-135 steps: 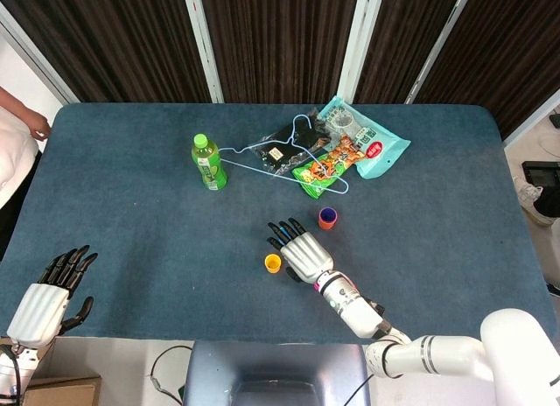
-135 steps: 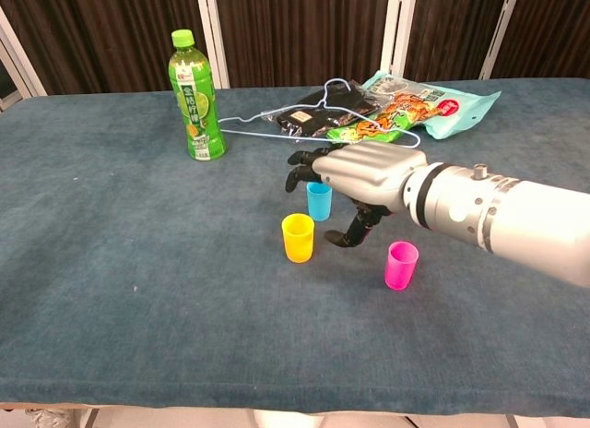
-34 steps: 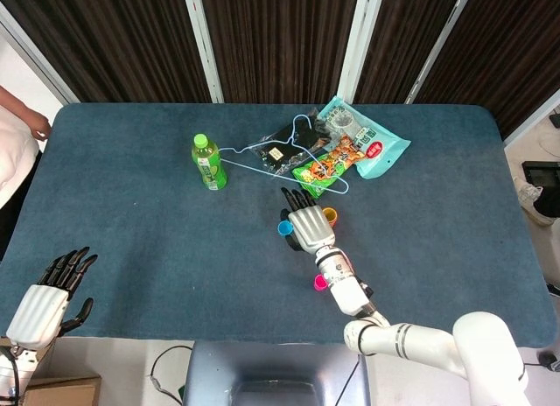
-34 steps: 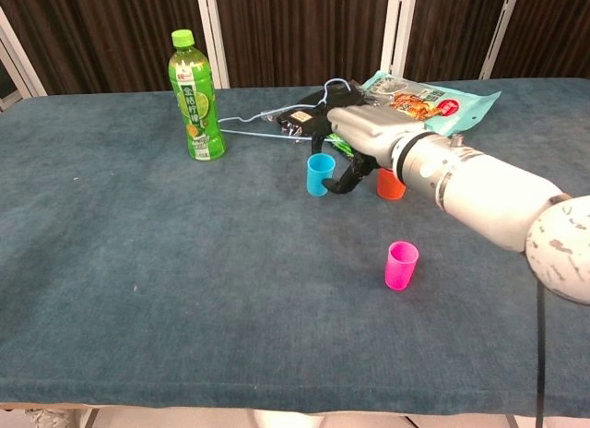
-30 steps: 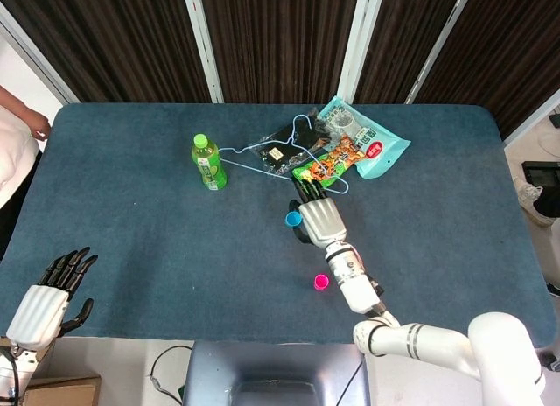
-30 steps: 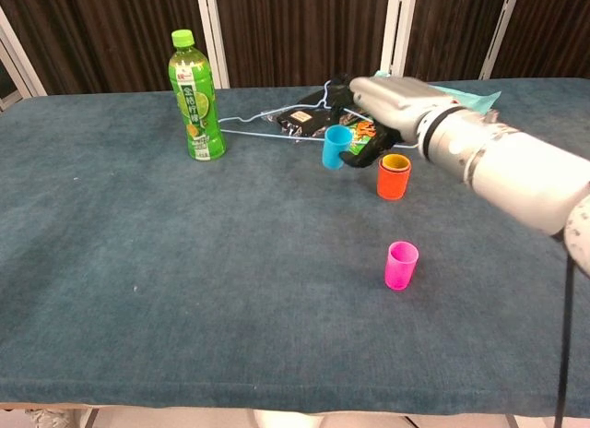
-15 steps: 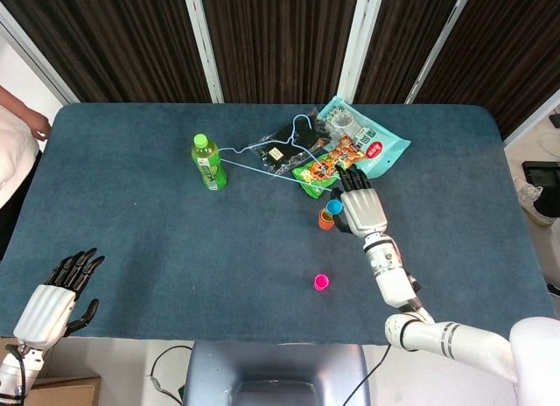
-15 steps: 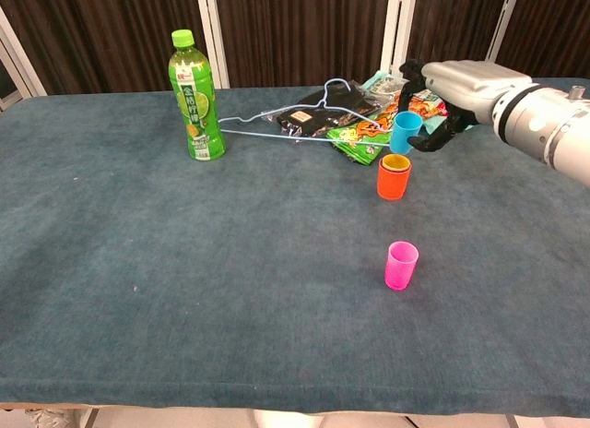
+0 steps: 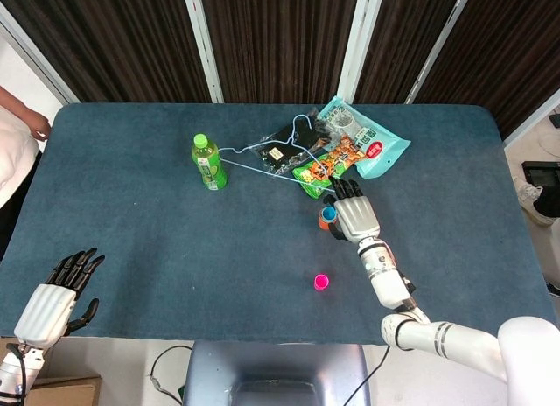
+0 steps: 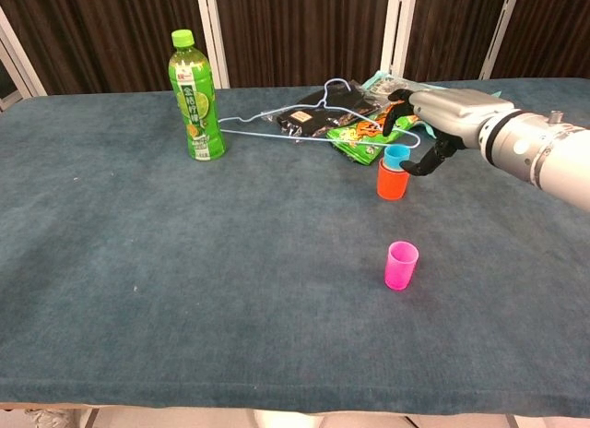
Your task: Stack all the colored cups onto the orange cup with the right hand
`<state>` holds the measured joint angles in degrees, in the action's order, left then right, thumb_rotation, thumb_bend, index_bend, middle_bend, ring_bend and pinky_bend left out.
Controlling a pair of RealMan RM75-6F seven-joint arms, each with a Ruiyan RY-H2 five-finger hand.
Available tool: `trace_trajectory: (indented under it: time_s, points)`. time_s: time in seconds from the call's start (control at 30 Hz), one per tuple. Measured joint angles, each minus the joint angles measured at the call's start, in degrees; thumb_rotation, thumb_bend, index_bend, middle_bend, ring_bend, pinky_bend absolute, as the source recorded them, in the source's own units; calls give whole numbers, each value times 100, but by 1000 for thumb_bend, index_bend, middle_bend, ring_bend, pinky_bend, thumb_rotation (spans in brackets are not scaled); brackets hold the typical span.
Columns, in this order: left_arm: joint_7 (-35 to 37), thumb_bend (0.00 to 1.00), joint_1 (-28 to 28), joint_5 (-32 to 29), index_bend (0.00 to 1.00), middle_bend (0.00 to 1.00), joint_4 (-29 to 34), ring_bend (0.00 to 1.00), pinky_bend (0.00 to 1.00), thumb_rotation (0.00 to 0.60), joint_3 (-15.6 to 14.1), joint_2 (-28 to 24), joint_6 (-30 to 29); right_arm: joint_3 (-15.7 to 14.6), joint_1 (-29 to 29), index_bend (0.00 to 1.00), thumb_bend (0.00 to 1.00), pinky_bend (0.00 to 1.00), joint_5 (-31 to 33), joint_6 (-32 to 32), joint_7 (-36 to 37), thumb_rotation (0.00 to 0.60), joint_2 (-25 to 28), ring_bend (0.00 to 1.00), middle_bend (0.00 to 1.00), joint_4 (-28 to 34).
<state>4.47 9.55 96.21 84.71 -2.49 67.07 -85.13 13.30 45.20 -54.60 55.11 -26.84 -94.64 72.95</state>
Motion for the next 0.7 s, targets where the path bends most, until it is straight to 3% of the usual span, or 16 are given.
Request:
trace_trajectory:
  time_s: [0.13,0.27,0.5,0.6,0.7]
  points:
    - [19,456,-4,-4,0,0,-5,13,121,600,4,-5,-16,-110,-89,0,492,0,-95,-20,34,600,262,0,0,437]
    - [16,456,-7,8,0,0,-2,13,121,600,-2,-5,-26,-369,-275,79,479,0,-617,136,119,600,656,0,0,1026]
    - [-63,456,-4,19,0,0,16,13,120,600,-15,19,-7,-1228,-644,150,462,0,-2086,277,638,600,1594,0,0,2270]
    - [-91,455,-6,31,0,0,23,13,121,600,-20,27,-13,-1544,-715,188,462,0,-2401,99,781,600,1891,0,0,2560]
    - [-85,455,-12,38,0,0,24,13,121,600,-22,25,-30,-1666,-750,236,462,0,-2476,-70,748,600,1914,0,0,2564]
